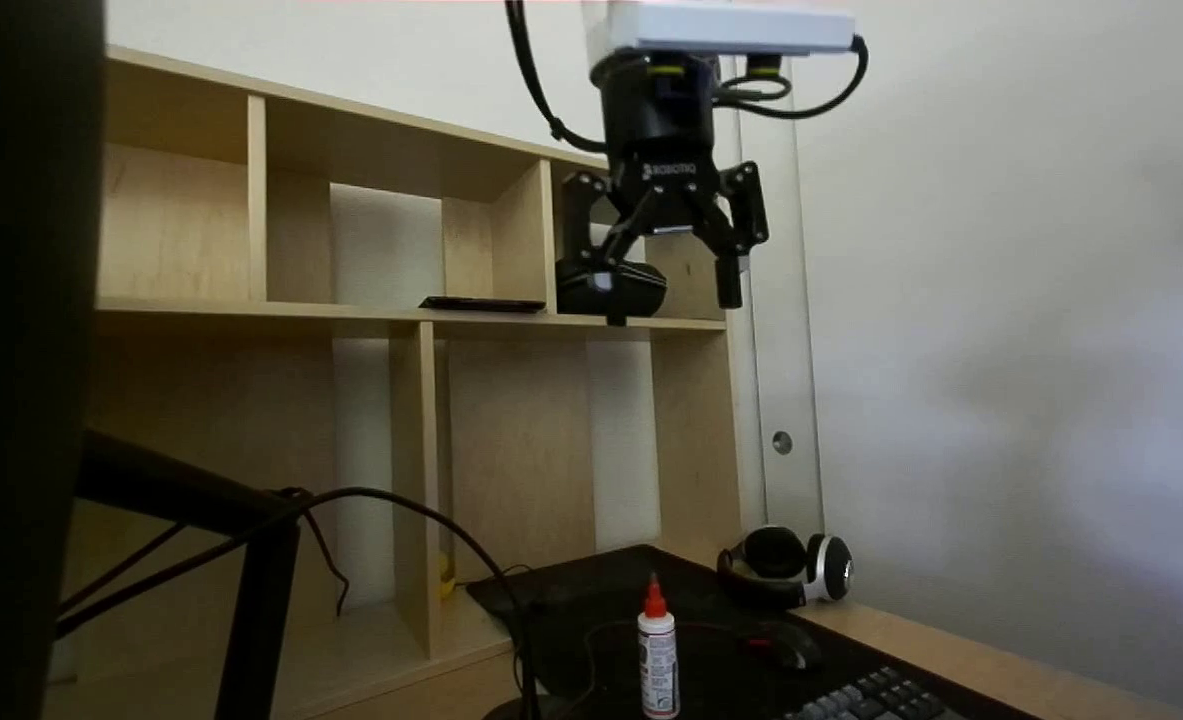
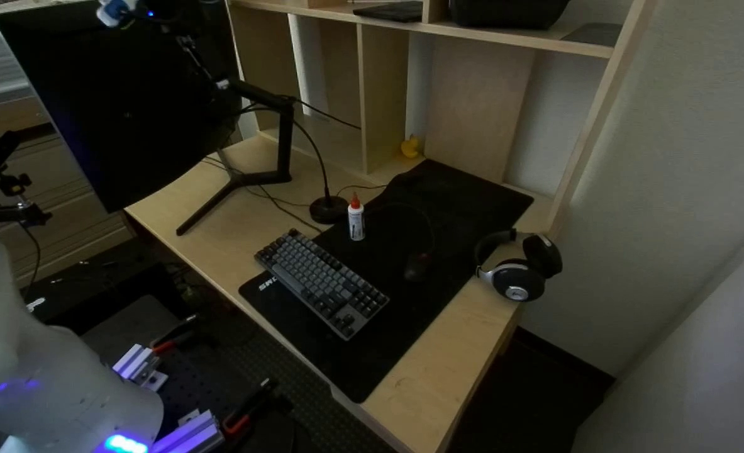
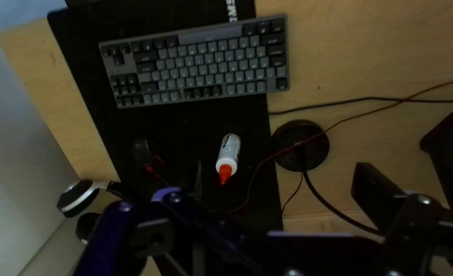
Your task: Press the front right key on the keyboard
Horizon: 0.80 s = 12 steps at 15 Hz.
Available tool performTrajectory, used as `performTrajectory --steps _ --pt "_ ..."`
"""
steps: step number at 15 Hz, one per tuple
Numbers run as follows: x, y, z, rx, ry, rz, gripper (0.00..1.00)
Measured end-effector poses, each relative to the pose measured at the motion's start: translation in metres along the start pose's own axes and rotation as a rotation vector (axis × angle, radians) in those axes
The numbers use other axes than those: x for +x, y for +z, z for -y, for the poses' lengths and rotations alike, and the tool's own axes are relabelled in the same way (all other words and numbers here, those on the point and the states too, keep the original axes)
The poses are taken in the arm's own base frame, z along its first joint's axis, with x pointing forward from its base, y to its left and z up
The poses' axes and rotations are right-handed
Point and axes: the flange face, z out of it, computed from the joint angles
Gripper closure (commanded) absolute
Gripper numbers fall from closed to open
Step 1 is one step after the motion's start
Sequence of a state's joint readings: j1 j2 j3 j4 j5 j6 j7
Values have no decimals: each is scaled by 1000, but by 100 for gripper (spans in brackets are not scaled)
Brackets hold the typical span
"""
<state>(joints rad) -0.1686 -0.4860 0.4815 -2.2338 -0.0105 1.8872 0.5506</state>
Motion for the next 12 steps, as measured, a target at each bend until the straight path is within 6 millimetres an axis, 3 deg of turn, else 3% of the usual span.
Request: performTrajectory --steps 2,5,8,10,12 --pt "-12 -10 16 -11 -7 -19 0" --pt "0 -6 -3 1 15 -2 0" --pt "2 -3 -6 -21 45 -10 0" --pt "12 18 -16 -74 140 -2 0" --pt "27 58 -49 -128 244 51 0"
